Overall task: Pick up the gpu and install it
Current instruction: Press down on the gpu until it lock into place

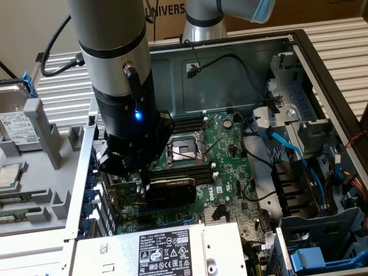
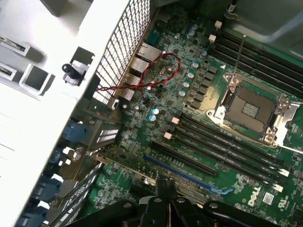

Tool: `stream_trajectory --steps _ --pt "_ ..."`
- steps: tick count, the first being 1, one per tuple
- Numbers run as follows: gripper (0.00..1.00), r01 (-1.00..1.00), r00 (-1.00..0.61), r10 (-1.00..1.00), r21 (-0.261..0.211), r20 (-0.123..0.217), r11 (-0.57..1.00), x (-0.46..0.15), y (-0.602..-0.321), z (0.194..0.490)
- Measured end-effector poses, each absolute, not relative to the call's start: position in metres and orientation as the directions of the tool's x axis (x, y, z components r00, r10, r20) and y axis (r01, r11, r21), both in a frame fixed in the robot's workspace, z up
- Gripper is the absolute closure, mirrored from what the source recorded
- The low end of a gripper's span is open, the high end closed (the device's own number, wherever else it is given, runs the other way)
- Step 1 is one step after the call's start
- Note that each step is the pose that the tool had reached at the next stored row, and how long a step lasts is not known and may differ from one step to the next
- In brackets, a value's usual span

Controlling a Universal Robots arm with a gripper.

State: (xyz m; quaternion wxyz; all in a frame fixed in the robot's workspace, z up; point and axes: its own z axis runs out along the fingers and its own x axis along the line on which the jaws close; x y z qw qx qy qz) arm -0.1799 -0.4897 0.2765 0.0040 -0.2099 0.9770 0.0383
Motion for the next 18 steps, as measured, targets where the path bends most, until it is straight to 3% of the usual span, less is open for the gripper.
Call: stream_trajectory --steps 18 --pt "0.89 -0.408 -0.913 -0.408 0.075 -0.021 0.910 -0.1782 -0.4897 0.2802"
